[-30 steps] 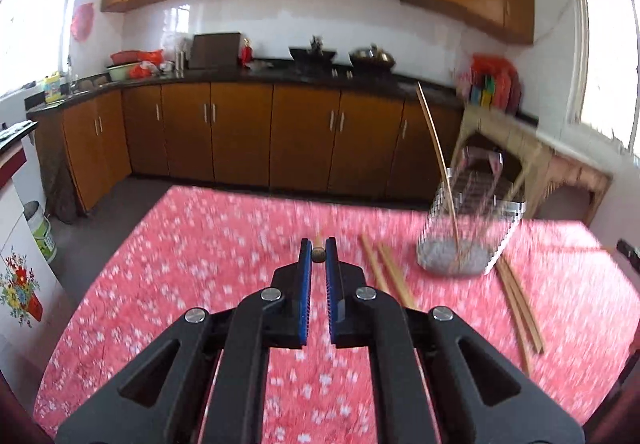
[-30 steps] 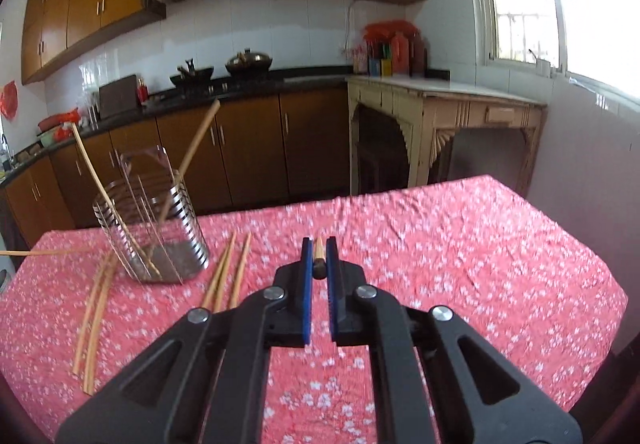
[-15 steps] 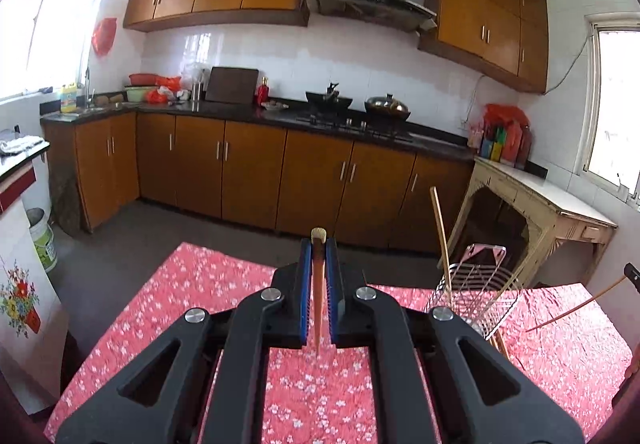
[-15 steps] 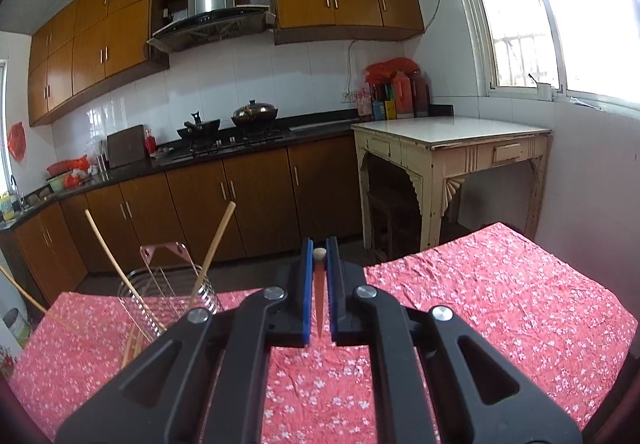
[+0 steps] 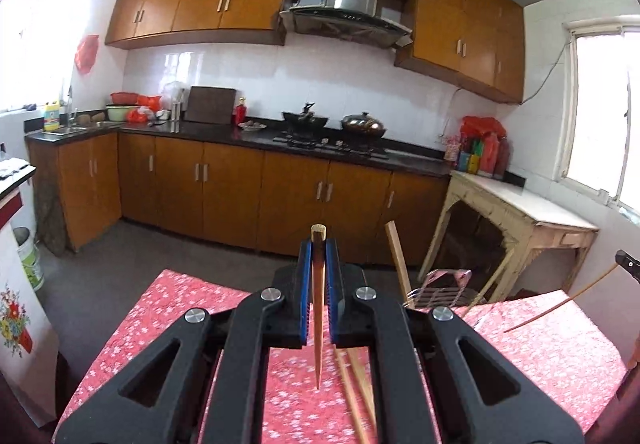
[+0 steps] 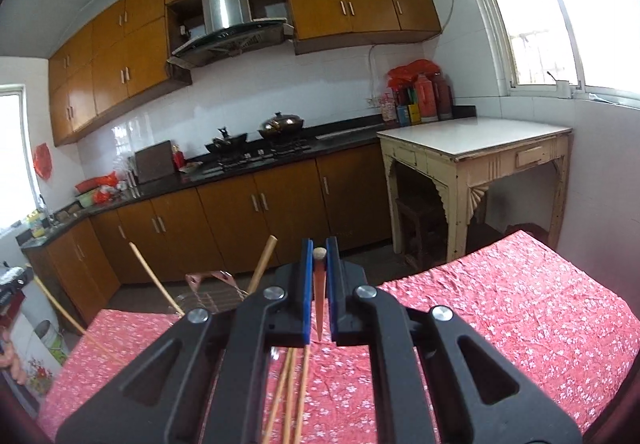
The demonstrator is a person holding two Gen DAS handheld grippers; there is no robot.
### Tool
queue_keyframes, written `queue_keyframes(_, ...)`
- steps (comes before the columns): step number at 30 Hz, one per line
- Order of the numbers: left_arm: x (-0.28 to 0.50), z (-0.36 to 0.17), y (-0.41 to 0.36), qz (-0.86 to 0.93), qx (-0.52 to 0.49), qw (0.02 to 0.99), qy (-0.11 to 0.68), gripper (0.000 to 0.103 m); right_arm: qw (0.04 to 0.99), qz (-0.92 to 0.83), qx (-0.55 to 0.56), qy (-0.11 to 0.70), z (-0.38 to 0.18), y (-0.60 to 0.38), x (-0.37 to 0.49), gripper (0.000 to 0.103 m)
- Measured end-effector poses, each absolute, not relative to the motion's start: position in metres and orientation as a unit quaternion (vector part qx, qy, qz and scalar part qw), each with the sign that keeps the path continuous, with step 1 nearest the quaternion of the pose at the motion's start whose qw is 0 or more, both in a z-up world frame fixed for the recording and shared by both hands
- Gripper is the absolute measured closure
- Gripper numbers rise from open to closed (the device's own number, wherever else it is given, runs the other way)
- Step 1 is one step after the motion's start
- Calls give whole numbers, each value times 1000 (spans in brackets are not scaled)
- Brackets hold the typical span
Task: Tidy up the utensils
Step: 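Lift both held chopsticks and carry them over the wire holder, then open both tools to drop the chopsticks into the wire holder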
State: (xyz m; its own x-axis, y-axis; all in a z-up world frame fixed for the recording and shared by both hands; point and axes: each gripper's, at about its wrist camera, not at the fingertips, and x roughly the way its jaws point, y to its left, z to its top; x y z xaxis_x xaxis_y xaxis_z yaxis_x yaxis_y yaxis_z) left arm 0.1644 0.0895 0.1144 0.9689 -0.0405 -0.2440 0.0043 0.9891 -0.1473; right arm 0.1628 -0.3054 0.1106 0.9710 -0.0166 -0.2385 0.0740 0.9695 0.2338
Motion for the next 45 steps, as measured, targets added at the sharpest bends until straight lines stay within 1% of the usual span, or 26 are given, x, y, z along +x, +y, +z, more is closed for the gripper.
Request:
queue_keyframes(7, 172, 159, 59, -51, -84, 991, 89, 96, 990, 27, 118, 78, 178, -289, 150, 96)
queue_keyframes(10, 177, 174, 44, -64, -91, 991, 72, 96, 991, 41, 104, 68, 197, -272, 156, 96)
queue_keyframes(12, 183, 181, 33, -72, -94, 991, 64, 96, 991, 55, 99, 75, 205, -261, 169, 96)
queue_keyframes(18, 213, 185, 3, -82, -92, 990, 70, 96, 985, 75, 89, 126, 194, -236, 219, 96)
queue_keyframes(26, 252, 158, -17, -72, -74, 989, 108, 96, 971, 95, 98, 198, 172, -225, 275, 96)
queue_keyframes(33, 283, 134, -18, -62, -82, 985, 141, 96, 961, 93, 108, 237, 146, -222, 312, 95)
queue_keyframes(35, 287, 131, -18, -55, -79, 984, 149, 96, 962, 88, 103, 237, 140, -222, 322, 94)
queue_keyframes(36, 288, 129, -15, -51, -83, 983, 154, 96, 965, 77, 98, 231, 138, -223, 324, 89)
queue_keyframes(37, 286, 128, -12, -51, -88, 982, 156, 96, 968, 66, 90, 225, 137, -225, 322, 77)
queue_keyframes(39, 284, 130, -6, -51, -88, 982, 158, 95, 973, 54, 87, 208, 136, -230, 316, 66)
queue_keyframes(43, 274, 133, 10, -39, -88, 983, 155, 90, 976, 33, 96, 193, 133, -250, 301, 66)
queue_keyframes(45, 266, 134, 21, -38, -92, 983, 152, 90, 977, 15, 99, 187, 130, -262, 290, 64)
